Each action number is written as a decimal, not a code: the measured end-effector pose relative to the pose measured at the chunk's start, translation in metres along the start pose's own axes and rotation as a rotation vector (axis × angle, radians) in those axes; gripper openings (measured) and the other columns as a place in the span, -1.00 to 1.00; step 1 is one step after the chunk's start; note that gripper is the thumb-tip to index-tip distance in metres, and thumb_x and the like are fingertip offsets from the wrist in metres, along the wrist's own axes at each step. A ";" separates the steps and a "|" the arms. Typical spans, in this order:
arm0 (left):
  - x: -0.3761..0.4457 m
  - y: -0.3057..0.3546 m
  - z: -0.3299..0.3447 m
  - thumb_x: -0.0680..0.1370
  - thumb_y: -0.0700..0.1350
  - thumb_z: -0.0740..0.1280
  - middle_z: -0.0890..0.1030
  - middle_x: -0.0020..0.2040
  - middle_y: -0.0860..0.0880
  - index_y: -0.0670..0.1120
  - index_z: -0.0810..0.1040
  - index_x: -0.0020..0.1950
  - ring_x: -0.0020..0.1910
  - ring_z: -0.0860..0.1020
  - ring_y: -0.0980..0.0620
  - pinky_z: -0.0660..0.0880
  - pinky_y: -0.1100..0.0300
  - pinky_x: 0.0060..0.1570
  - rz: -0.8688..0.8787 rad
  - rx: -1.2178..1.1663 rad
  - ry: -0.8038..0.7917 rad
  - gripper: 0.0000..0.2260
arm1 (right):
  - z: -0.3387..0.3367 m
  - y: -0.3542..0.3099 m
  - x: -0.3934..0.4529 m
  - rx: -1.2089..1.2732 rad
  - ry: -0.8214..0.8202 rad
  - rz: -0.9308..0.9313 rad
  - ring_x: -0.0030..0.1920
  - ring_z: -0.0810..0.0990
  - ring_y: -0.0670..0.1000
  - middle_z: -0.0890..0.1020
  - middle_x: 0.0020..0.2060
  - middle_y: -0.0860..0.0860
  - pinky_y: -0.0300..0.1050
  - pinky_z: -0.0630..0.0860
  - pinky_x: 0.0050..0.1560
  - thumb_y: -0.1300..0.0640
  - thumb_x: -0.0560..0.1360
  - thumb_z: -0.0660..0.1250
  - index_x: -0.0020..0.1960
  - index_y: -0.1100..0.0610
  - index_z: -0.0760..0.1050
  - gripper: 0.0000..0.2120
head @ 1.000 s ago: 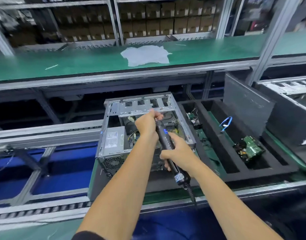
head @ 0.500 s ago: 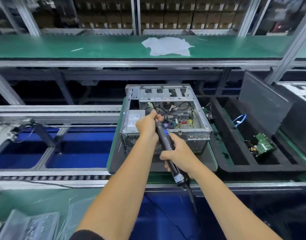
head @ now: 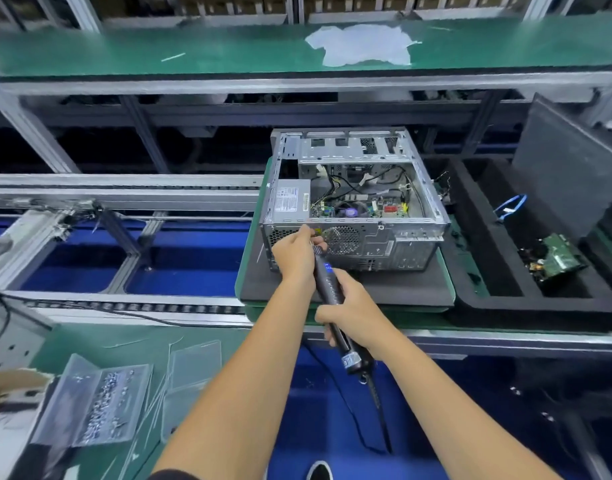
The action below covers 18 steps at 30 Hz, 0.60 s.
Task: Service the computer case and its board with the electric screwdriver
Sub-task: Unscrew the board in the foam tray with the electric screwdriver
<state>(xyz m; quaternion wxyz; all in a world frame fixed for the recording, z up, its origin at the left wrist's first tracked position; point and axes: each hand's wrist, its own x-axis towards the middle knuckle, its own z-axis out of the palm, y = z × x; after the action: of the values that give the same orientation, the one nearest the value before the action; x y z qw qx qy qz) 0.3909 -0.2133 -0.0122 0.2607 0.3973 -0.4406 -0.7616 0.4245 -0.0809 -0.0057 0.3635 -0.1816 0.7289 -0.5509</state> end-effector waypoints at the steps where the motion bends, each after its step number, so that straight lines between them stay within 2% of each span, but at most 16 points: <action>1: 0.001 -0.005 -0.007 0.54 -0.21 0.30 0.59 -0.47 -0.06 -0.23 0.56 -0.28 -0.50 0.54 0.01 0.49 0.22 -0.43 -0.012 -0.010 0.019 -0.79 | 0.004 0.006 0.001 -0.011 -0.012 0.011 -0.46 0.55 0.09 0.51 -0.15 0.19 -0.03 0.55 -0.39 0.32 0.37 0.35 0.25 -0.03 0.37 -0.49; 3: 0.004 -0.017 -0.019 0.51 -0.26 0.31 0.56 -0.49 -0.07 -0.25 0.55 -0.30 -0.51 0.52 0.01 0.48 0.18 -0.40 -0.041 -0.052 0.048 -0.82 | 0.011 0.017 0.002 -0.023 -0.029 0.041 -0.46 0.56 0.06 0.52 -0.10 0.21 -0.06 0.55 -0.40 0.32 0.38 0.36 0.31 -0.02 0.34 -0.44; 7: 0.008 -0.037 -0.035 0.46 -0.30 0.33 0.55 -0.49 -0.08 -0.23 0.53 -0.38 -0.50 0.50 -0.01 0.46 0.15 -0.35 -0.106 -0.054 0.091 -0.80 | 0.023 0.040 0.007 -0.001 -0.049 0.099 -0.45 0.56 0.07 0.55 -0.14 0.20 -0.05 0.56 -0.40 0.34 0.36 0.37 0.24 -0.10 0.33 -0.44; 11: 0.013 -0.058 -0.047 0.48 -0.23 0.33 0.64 -0.31 -0.10 -0.13 0.59 -0.33 -0.31 0.55 -0.06 0.52 0.04 -0.23 -0.096 0.148 0.094 -0.82 | 0.029 0.058 0.013 0.012 -0.019 0.142 -0.45 0.55 0.06 0.56 -0.12 0.16 -0.02 0.57 -0.37 0.33 0.38 0.37 0.27 -0.08 0.33 -0.43; 13: 0.016 -0.063 -0.050 0.51 -0.21 0.32 0.66 -0.26 -0.09 -0.11 0.61 -0.27 -0.28 0.56 -0.02 0.55 0.05 -0.18 -0.090 0.215 0.066 -0.83 | 0.031 0.065 0.016 0.007 -0.005 0.161 -0.45 0.56 0.05 0.55 -0.09 0.17 -0.04 0.57 -0.36 0.31 0.38 0.38 0.28 -0.07 0.32 -0.43; 16: 0.022 -0.066 -0.052 0.52 -0.23 0.31 0.65 -0.28 -0.07 -0.14 0.60 -0.23 -0.32 0.56 0.04 0.53 0.24 -0.35 -0.122 0.222 0.019 -0.85 | 0.031 0.072 0.021 -0.001 0.010 0.181 -0.44 0.57 0.03 0.55 -0.03 0.19 -0.07 0.56 -0.36 0.30 0.39 0.39 0.32 -0.08 0.29 -0.39; 18: 0.026 -0.069 -0.052 0.53 -0.24 0.30 0.65 -0.29 -0.07 -0.15 0.59 -0.23 -0.32 0.55 0.05 0.49 0.29 -0.42 -0.142 0.229 -0.007 -0.84 | 0.030 0.076 0.025 0.003 0.022 0.187 -0.44 0.58 0.02 0.55 -0.03 0.18 -0.07 0.56 -0.35 0.29 0.39 0.40 0.32 -0.11 0.28 -0.39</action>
<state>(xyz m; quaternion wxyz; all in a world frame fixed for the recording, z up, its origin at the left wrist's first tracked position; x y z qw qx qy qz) 0.4168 -0.2244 -0.0980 0.1578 0.4520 -0.4963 -0.7242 0.4398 -0.0931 -0.0890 0.4057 -0.1063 0.7459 -0.5174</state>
